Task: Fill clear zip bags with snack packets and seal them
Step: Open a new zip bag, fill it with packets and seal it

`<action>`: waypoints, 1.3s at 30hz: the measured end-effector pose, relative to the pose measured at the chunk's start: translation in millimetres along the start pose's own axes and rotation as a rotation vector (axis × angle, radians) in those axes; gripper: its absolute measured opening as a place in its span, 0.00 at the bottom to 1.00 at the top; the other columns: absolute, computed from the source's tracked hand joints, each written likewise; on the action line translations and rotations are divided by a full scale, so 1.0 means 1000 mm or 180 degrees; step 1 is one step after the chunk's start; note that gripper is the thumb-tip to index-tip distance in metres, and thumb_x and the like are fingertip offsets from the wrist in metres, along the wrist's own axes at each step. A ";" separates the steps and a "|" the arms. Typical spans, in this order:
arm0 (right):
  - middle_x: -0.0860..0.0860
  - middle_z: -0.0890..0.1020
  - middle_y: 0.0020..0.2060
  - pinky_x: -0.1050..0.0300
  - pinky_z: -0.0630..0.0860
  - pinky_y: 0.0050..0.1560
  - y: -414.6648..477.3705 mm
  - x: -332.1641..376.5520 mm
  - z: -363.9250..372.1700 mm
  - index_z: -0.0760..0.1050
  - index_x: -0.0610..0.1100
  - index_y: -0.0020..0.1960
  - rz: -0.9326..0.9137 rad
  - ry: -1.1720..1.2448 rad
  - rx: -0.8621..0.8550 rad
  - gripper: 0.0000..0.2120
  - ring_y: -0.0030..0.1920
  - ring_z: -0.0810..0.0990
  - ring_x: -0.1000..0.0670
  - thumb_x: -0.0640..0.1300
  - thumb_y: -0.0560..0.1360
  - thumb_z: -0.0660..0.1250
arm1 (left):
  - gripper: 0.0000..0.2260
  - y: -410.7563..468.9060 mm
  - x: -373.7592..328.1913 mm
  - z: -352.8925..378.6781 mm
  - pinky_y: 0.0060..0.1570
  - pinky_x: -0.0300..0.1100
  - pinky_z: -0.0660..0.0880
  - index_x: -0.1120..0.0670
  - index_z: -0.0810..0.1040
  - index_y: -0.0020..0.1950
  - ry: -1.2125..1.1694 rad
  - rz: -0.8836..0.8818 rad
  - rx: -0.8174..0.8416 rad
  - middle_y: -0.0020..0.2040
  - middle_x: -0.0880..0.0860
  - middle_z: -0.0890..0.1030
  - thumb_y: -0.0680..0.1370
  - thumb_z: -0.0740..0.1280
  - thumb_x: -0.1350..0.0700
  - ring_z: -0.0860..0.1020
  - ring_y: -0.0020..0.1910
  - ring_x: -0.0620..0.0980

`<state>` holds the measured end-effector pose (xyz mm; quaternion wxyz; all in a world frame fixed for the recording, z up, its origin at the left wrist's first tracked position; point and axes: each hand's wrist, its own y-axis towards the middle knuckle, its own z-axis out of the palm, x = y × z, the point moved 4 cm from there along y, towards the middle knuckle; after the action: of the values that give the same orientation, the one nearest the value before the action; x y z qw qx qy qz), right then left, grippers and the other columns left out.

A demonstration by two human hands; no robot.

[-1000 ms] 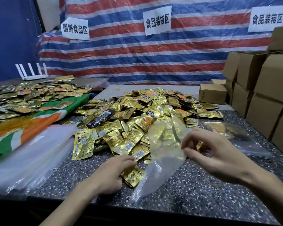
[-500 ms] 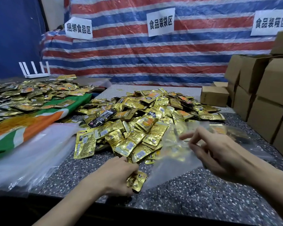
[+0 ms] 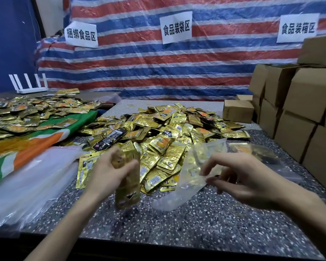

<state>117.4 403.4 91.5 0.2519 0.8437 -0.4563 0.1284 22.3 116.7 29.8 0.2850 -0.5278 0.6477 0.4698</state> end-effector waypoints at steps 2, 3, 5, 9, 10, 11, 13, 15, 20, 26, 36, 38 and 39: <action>0.52 0.83 0.36 0.54 0.80 0.36 0.004 0.005 0.001 0.75 0.57 0.50 -0.0045 -0.0015 -0.0013 0.09 0.36 0.84 0.53 0.44 0.76 0.71 | 0.08 0.002 -0.028 -0.006 0.32 0.34 0.73 0.53 0.75 0.47 -0.0615 0.0002 -0.0247 0.40 0.49 0.84 0.76 0.72 0.52 0.82 0.35 0.41; 0.55 0.82 0.39 0.55 0.80 0.36 0.006 0.008 0.003 0.75 0.55 0.50 -0.0099 -0.0032 -0.0011 0.09 0.36 0.84 0.54 0.43 0.76 0.71 | 0.07 0.003 -0.045 -0.006 0.31 0.34 0.74 0.53 0.75 0.47 -0.0837 0.0104 -0.0312 0.38 0.47 0.84 0.77 0.71 0.52 0.82 0.34 0.40; 0.64 0.80 0.45 0.61 0.78 0.37 0.012 0.015 0.007 0.77 0.51 0.50 -0.0224 -0.0123 0.0036 0.07 0.38 0.82 0.58 0.41 0.76 0.72 | 0.07 0.000 -0.082 -0.007 0.30 0.36 0.76 0.52 0.74 0.46 -0.1252 0.0443 -0.0493 0.36 0.44 0.84 0.77 0.70 0.53 0.82 0.33 0.40; 0.63 0.78 0.41 0.66 0.75 0.38 0.021 0.023 0.015 0.78 0.50 0.49 -0.0365 -0.0196 0.0141 0.05 0.40 0.81 0.58 0.41 0.76 0.71 | 0.09 -0.010 -0.137 -0.003 0.36 0.39 0.80 0.49 0.72 0.45 -0.1516 0.1184 -0.1015 0.37 0.45 0.82 0.77 0.72 0.53 0.81 0.35 0.42; 0.62 0.79 0.41 0.65 0.76 0.38 0.023 0.026 0.016 0.79 0.50 0.49 -0.0424 -0.0157 0.0159 0.05 0.40 0.81 0.57 0.41 0.76 0.71 | 0.10 -0.013 -0.146 0.002 0.35 0.35 0.78 0.49 0.72 0.44 -0.1388 0.1337 -0.1101 0.37 0.46 0.82 0.77 0.73 0.53 0.81 0.34 0.41; 0.61 0.79 0.40 0.64 0.77 0.38 0.024 0.028 0.017 0.79 0.49 0.48 -0.0487 -0.0095 0.0153 0.05 0.40 0.81 0.57 0.39 0.75 0.72 | 0.11 -0.016 -0.151 0.007 0.33 0.31 0.75 0.49 0.71 0.44 -0.1233 0.1443 -0.1173 0.37 0.48 0.81 0.76 0.73 0.54 0.80 0.33 0.39; 0.58 0.80 0.39 0.60 0.78 0.37 0.024 0.032 0.018 0.80 0.45 0.47 -0.0649 0.0022 0.0050 0.06 0.38 0.80 0.56 0.36 0.74 0.72 | 0.13 -0.019 -0.155 0.020 0.30 0.30 0.72 0.49 0.69 0.43 -0.0948 0.1529 -0.1200 0.35 0.49 0.78 0.76 0.74 0.56 0.78 0.31 0.39; 0.53 0.82 0.39 0.61 0.77 0.37 0.023 0.035 0.016 0.80 0.42 0.44 -0.0852 0.0037 -0.0156 0.06 0.38 0.80 0.55 0.32 0.72 0.73 | 0.13 -0.021 -0.150 0.034 0.29 0.34 0.73 0.52 0.69 0.43 -0.0623 0.1477 -0.1008 0.35 0.48 0.78 0.75 0.75 0.54 0.77 0.30 0.42; 0.48 0.83 0.39 0.58 0.78 0.37 0.022 0.037 0.006 0.80 0.37 0.39 -0.1107 0.0137 -0.0878 0.07 0.38 0.82 0.50 0.27 0.69 0.75 | 0.11 -0.014 -0.123 0.056 0.41 0.50 0.79 0.53 0.77 0.44 0.0152 0.0873 0.0146 0.37 0.49 0.81 0.75 0.73 0.47 0.80 0.38 0.51; 0.49 0.84 0.41 0.61 0.80 0.41 0.020 0.030 0.007 0.80 0.39 0.38 -0.0897 0.0220 -0.1117 0.09 0.41 0.84 0.52 0.27 0.67 0.76 | 0.09 -0.007 -0.113 0.054 0.44 0.47 0.77 0.51 0.80 0.45 0.0126 0.0657 0.0802 0.41 0.48 0.83 0.73 0.75 0.47 0.80 0.42 0.48; 0.49 0.83 0.41 0.59 0.82 0.47 0.016 0.023 0.012 0.79 0.38 0.40 -0.0515 0.0510 -0.0912 0.09 0.44 0.84 0.52 0.28 0.68 0.76 | 0.17 -0.008 -0.112 0.057 0.42 0.45 0.82 0.53 0.75 0.48 0.0016 0.0803 0.0877 0.41 0.51 0.84 0.67 0.81 0.54 0.83 0.42 0.48; 0.50 0.83 0.42 0.58 0.82 0.46 0.014 0.023 0.010 0.78 0.39 0.40 -0.0423 0.0455 -0.1084 0.09 0.44 0.84 0.53 0.29 0.68 0.76 | 0.20 -0.004 -0.104 0.055 0.46 0.48 0.82 0.53 0.75 0.54 -0.0096 0.0229 0.1575 0.46 0.54 0.85 0.67 0.80 0.59 0.84 0.44 0.50; 0.50 0.83 0.41 0.57 0.82 0.46 0.013 0.021 0.009 0.78 0.39 0.40 -0.0322 0.0494 -0.1113 0.08 0.44 0.84 0.52 0.30 0.69 0.76 | 0.22 -0.003 -0.103 0.053 0.46 0.46 0.81 0.54 0.75 0.56 -0.0300 0.0046 0.1821 0.47 0.55 0.86 0.66 0.80 0.63 0.84 0.44 0.49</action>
<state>118.5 377.8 97.3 0.4352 0.7965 -0.4078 0.0991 46.9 207.7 96.6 0.4486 -0.3990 0.7437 0.2941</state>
